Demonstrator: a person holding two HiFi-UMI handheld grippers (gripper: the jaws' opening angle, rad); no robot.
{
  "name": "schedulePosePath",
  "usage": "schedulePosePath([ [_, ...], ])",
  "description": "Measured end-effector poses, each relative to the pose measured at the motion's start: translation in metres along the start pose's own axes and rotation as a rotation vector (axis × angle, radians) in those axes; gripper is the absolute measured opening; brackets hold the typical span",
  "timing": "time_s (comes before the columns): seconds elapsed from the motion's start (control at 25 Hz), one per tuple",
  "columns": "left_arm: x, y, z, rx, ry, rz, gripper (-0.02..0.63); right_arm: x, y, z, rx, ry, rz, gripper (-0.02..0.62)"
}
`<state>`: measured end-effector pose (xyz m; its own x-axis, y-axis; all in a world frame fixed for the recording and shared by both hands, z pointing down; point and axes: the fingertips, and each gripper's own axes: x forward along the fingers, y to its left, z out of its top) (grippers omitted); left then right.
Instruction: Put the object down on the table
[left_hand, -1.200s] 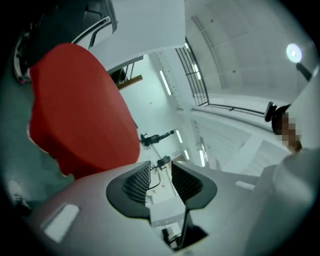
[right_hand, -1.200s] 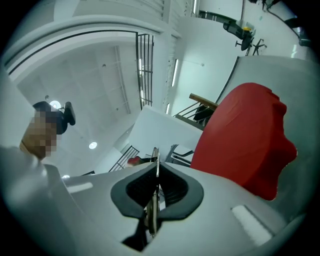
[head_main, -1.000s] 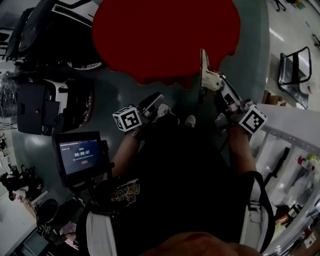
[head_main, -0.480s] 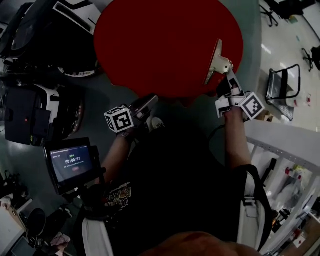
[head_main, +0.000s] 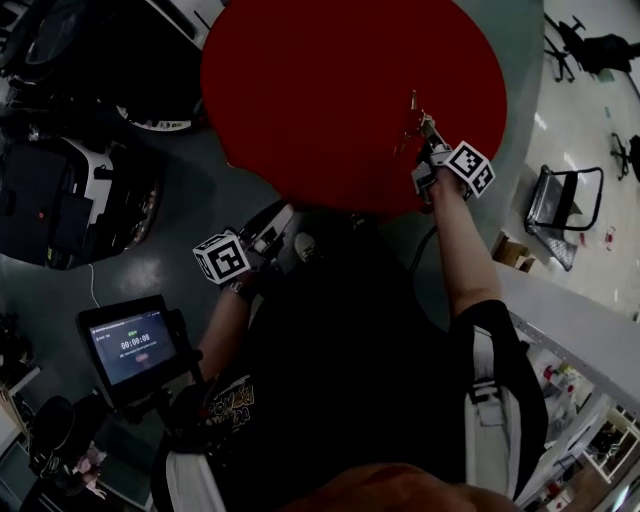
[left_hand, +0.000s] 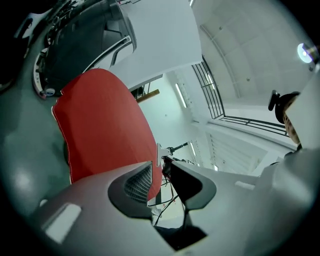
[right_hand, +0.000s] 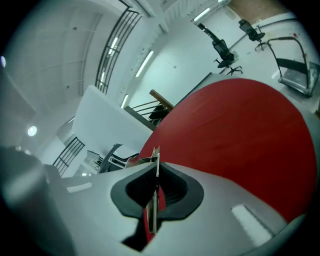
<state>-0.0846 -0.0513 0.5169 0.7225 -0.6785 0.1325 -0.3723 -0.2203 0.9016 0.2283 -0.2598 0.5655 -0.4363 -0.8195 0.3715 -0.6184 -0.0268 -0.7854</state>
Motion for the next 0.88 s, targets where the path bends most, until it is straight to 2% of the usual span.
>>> schedulePosePath([
  [0.08,0.004,0.001,0.006,-0.007,-0.020,0.012,0.126,0.023,-0.008,0.000,0.020,0.022,-0.015,0.005],
  [0.2,0.014,-0.004,0.018,0.014,-0.055,0.037,0.126,0.055,-0.015,0.005,-0.012,0.077,-0.034,0.006],
  [0.48,0.045,-0.007,0.029,0.038,-0.107,0.103,0.126,0.110,-0.061,0.041,0.004,0.145,-0.088,0.006],
  [0.68,0.044,-0.006,0.038,-0.008,-0.139,0.151,0.126,0.143,-0.051,0.039,-0.047,0.215,-0.076,0.005],
  [0.88,0.081,0.002,0.025,-0.030,-0.157,0.180,0.126,0.163,-0.075,0.043,-0.083,0.284,-0.064,0.006],
])
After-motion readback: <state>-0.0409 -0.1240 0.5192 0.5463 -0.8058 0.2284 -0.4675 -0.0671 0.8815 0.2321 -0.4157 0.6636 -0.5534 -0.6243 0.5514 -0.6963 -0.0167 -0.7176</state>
